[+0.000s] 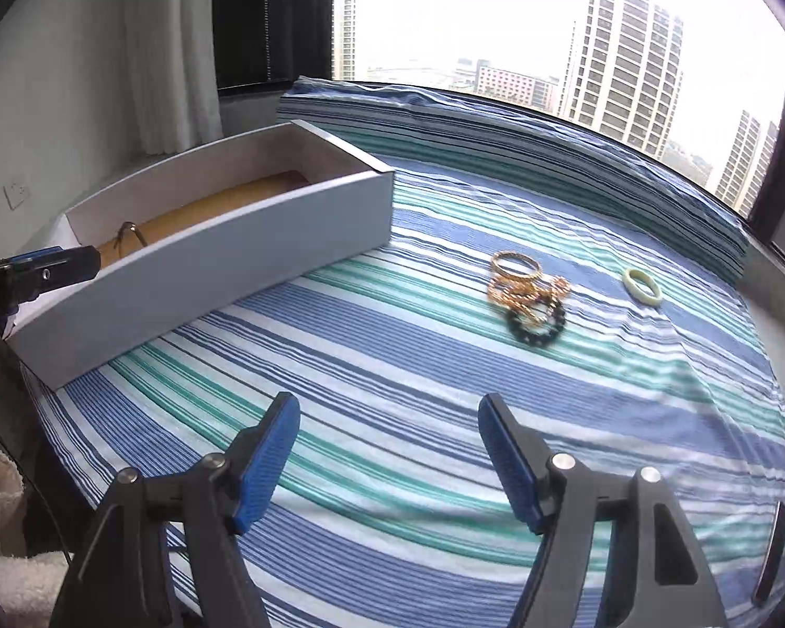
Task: Organize jewelry
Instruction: 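Withdraw both tools back over the bed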
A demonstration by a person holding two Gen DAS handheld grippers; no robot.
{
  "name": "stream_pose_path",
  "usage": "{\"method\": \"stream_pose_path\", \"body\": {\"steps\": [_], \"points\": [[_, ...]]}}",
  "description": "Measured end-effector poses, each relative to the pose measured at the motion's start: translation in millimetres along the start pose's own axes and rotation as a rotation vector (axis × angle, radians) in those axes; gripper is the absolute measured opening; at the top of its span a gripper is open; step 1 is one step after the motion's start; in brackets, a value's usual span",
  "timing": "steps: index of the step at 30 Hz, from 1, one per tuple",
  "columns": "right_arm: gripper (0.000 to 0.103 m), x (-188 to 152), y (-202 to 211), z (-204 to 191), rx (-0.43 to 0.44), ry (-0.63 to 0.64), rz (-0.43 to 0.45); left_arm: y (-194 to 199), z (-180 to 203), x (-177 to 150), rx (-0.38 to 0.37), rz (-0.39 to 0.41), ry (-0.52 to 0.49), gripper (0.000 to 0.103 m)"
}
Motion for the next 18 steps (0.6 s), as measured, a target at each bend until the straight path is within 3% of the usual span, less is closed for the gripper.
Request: {"method": "stream_pose_path", "body": {"steps": [3, 8, 18], "points": [[0.072, -34, 11, 34, -0.058, -0.068, -0.034, -17, 33, -26, -0.048, -0.084, -0.051, 0.095], [0.079, -74, 16, 65, -0.112, -0.138, -0.072, -31, 68, -53, -0.045, -0.147, -0.14, 0.095], [0.08, -98, 7, 78, -0.092, -0.198, -0.088, -48, 88, -70, -0.045, -0.195, -0.181, 0.095]]}}
Point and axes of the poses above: each gripper's, at about its wrist camera, not at the fingertips, and y roughly against the way its jaws point, z to its right, x to its top, the point moved 8 cm from there along -y, roughly the way its jaws point, and after that the axes turned 3 degrees about y, right-handed, at the moved point
